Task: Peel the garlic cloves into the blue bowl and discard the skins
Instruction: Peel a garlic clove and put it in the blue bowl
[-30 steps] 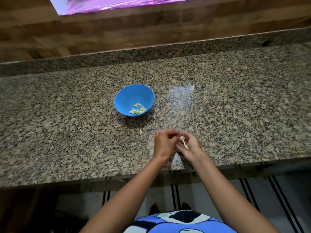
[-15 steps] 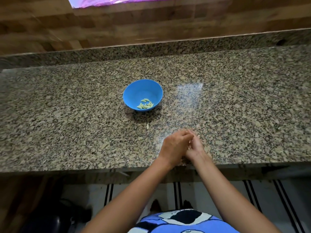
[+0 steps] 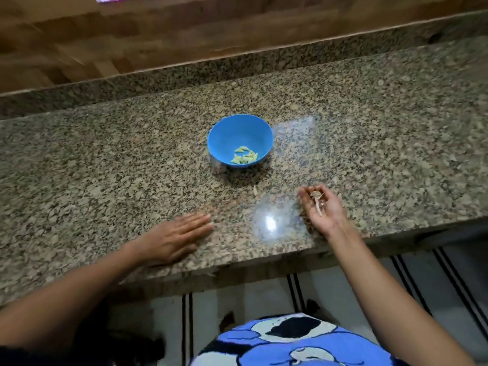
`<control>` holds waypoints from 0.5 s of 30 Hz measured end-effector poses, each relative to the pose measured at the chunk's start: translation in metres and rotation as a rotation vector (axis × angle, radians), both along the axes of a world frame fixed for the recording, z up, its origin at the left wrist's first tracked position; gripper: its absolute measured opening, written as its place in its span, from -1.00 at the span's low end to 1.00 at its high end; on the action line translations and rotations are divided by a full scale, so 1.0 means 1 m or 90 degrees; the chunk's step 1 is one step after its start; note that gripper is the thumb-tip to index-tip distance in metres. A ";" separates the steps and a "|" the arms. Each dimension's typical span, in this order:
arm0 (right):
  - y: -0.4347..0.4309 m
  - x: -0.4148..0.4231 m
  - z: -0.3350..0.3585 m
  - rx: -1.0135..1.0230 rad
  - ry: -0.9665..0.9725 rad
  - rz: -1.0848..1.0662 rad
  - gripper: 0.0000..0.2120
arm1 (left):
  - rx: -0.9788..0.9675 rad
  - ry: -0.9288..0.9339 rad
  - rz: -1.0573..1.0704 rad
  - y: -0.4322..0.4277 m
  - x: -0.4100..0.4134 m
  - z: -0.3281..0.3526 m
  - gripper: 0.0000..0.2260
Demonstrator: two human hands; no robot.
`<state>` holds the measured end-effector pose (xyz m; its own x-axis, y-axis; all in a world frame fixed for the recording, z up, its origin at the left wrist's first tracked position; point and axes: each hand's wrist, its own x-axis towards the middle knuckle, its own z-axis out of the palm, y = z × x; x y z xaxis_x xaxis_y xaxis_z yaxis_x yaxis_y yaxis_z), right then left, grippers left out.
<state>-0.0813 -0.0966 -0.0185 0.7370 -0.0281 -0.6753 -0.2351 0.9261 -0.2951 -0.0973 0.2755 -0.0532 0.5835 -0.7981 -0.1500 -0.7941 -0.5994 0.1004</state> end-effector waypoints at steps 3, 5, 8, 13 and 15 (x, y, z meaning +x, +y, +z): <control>0.015 -0.006 -0.010 0.024 -0.014 -0.083 -0.79 | 0.043 0.002 -0.047 0.012 0.002 -0.010 -0.47; 0.025 -0.013 -0.012 0.046 -0.019 -0.141 -0.76 | 0.029 -0.002 -0.094 -0.009 0.008 -0.017 -0.45; 0.033 -0.029 -0.010 0.038 -0.027 -0.191 -0.77 | 0.014 -0.003 -0.146 -0.031 0.014 -0.019 -0.43; 0.028 -0.060 -0.019 0.043 -0.015 -0.291 -0.75 | 0.025 0.002 -0.183 -0.035 0.018 -0.022 -0.43; 0.028 -0.068 -0.021 0.021 -0.012 -0.301 -0.75 | 0.028 0.002 -0.203 -0.047 0.022 -0.020 -0.44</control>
